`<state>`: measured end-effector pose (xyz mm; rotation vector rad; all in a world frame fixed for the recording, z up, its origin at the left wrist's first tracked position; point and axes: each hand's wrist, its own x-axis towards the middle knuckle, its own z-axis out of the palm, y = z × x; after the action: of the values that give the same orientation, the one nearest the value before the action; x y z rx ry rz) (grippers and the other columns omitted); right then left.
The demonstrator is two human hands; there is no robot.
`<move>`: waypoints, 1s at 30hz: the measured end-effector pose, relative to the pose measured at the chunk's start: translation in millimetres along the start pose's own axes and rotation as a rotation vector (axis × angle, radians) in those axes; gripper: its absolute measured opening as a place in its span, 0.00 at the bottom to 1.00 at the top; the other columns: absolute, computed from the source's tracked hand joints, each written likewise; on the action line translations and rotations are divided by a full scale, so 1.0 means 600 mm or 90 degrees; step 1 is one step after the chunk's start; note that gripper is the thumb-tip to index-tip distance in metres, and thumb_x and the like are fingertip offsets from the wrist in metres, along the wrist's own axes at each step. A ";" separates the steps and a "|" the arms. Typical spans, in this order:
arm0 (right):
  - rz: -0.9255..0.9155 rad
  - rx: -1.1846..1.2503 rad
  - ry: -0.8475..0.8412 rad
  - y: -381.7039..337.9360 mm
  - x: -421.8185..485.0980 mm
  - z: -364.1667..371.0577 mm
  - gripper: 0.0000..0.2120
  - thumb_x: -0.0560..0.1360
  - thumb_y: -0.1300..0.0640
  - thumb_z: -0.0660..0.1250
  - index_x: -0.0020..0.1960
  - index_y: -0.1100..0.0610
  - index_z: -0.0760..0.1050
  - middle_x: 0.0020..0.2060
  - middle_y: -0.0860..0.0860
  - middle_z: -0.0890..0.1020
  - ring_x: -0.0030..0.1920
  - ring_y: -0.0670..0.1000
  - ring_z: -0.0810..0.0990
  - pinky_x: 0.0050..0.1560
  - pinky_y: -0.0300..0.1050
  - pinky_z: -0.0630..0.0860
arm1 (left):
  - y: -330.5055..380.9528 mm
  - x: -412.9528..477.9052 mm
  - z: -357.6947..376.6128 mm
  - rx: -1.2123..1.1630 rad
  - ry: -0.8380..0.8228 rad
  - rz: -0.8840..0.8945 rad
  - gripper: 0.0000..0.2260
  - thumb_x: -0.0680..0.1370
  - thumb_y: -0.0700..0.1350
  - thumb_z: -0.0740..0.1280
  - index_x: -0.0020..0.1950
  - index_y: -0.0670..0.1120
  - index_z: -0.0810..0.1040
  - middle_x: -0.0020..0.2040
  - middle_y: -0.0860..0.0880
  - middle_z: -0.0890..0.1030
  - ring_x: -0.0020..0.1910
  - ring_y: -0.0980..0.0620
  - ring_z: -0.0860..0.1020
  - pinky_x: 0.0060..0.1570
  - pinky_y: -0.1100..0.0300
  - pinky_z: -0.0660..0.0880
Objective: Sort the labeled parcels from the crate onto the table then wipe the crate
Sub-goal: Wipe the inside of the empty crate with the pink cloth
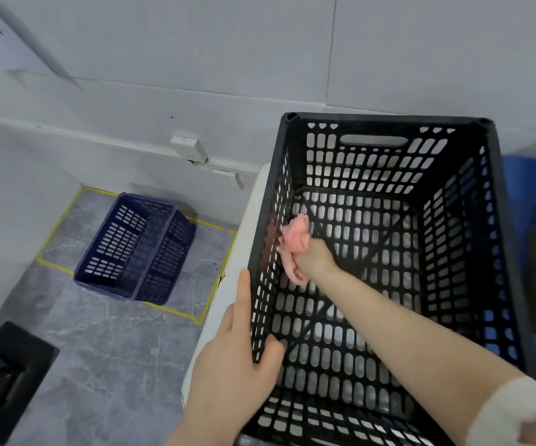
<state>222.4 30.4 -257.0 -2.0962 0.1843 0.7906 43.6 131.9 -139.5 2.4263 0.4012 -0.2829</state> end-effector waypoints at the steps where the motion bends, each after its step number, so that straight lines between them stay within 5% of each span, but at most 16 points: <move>1: -0.014 0.094 0.032 -0.018 0.004 -0.010 0.10 0.81 0.59 0.58 0.43 0.59 0.73 0.36 0.52 0.76 0.30 0.46 0.73 0.30 0.36 0.71 | 0.000 0.000 0.001 0.000 0.004 0.005 0.40 0.68 0.59 0.55 0.72 0.71 0.34 0.69 0.68 0.62 0.52 0.55 0.79 0.47 0.49 0.78; 6: -0.326 0.300 0.254 -0.117 -0.076 -0.025 0.11 0.71 0.70 0.60 0.35 0.57 0.71 0.46 0.54 0.73 0.30 0.40 0.80 0.22 0.31 0.67 | -0.003 -0.001 0.005 0.005 0.019 0.008 0.40 0.69 0.56 0.57 0.72 0.71 0.34 0.69 0.64 0.67 0.55 0.53 0.77 0.48 0.48 0.78; 8: -0.378 0.242 0.263 -0.102 -0.088 0.002 0.08 0.72 0.65 0.60 0.42 0.54 0.74 0.53 0.49 0.71 0.38 0.47 0.80 0.30 0.32 0.67 | -0.005 -0.001 0.006 0.011 0.019 0.008 0.40 0.69 0.56 0.57 0.72 0.71 0.34 0.68 0.63 0.68 0.54 0.53 0.77 0.47 0.48 0.78; 10: -0.368 0.134 0.272 -0.041 -0.079 0.041 0.10 0.74 0.60 0.62 0.54 0.58 0.75 0.50 0.41 0.69 0.44 0.35 0.71 0.39 0.30 0.71 | -0.005 0.000 0.006 0.016 0.021 0.010 0.40 0.69 0.56 0.57 0.72 0.71 0.33 0.69 0.62 0.67 0.55 0.52 0.77 0.47 0.48 0.78; 13: -0.284 0.076 0.115 0.060 -0.075 0.074 0.17 0.77 0.67 0.57 0.61 0.55 0.75 0.41 0.37 0.72 0.41 0.32 0.70 0.46 0.34 0.69 | -0.006 0.000 0.006 0.012 0.020 0.017 0.41 0.70 0.55 0.58 0.72 0.71 0.32 0.71 0.61 0.66 0.57 0.52 0.76 0.48 0.49 0.78; 15: -0.231 0.100 0.041 0.084 -0.073 0.080 0.29 0.78 0.72 0.46 0.44 0.47 0.81 0.31 0.43 0.77 0.33 0.38 0.74 0.40 0.38 0.68 | -0.006 0.000 0.007 0.009 0.022 0.025 0.42 0.72 0.53 0.60 0.72 0.71 0.32 0.70 0.60 0.67 0.57 0.52 0.76 0.49 0.49 0.77; 17: -0.083 0.126 -0.115 0.059 -0.068 0.062 0.21 0.81 0.67 0.48 0.42 0.55 0.78 0.36 0.49 0.79 0.37 0.46 0.78 0.38 0.36 0.73 | -0.007 0.001 0.007 0.007 0.030 0.036 0.43 0.74 0.50 0.63 0.72 0.71 0.33 0.71 0.60 0.67 0.58 0.52 0.76 0.51 0.49 0.77; 20: -0.002 0.130 -0.002 0.004 -0.070 0.020 0.06 0.78 0.62 0.60 0.50 0.59 0.76 0.41 0.52 0.80 0.41 0.48 0.81 0.38 0.37 0.77 | -0.008 0.001 0.006 0.005 0.031 0.040 0.42 0.74 0.49 0.63 0.73 0.70 0.34 0.71 0.60 0.66 0.59 0.53 0.75 0.52 0.50 0.76; 22: -0.142 0.233 0.111 -0.027 -0.090 -0.002 0.07 0.75 0.64 0.62 0.43 0.54 0.76 0.34 0.49 0.79 0.32 0.39 0.79 0.28 0.31 0.72 | -0.007 -0.001 0.005 0.007 0.033 0.039 0.42 0.74 0.49 0.62 0.73 0.70 0.35 0.71 0.60 0.67 0.57 0.53 0.76 0.51 0.50 0.76; 24: -0.310 0.235 0.183 -0.043 -0.123 -0.002 0.09 0.74 0.65 0.60 0.46 0.52 0.74 0.37 0.45 0.78 0.30 0.38 0.77 0.27 0.28 0.70 | -0.006 0.000 0.006 0.012 0.032 0.041 0.41 0.72 0.51 0.60 0.73 0.70 0.34 0.70 0.59 0.68 0.56 0.52 0.76 0.49 0.50 0.77; 27: -0.398 0.228 0.122 -0.007 -0.153 0.043 0.19 0.74 0.65 0.61 0.61 0.48 0.74 0.53 0.37 0.76 0.43 0.42 0.80 0.45 0.31 0.76 | -0.006 0.002 0.007 0.012 0.029 0.039 0.40 0.71 0.54 0.58 0.73 0.69 0.34 0.70 0.59 0.68 0.57 0.52 0.76 0.50 0.50 0.77; 30: -0.320 -0.055 0.037 0.076 -0.141 0.072 0.24 0.76 0.63 0.65 0.70 0.62 0.67 0.67 0.56 0.73 0.66 0.56 0.72 0.67 0.45 0.68 | -0.009 0.003 0.008 0.008 0.030 0.039 0.39 0.73 0.55 0.60 0.74 0.68 0.35 0.70 0.58 0.69 0.58 0.53 0.76 0.49 0.53 0.76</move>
<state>117.0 23.2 -255.8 -2.1162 -0.3419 0.4392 43.1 133.0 -147.0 2.4558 0.3455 -0.2028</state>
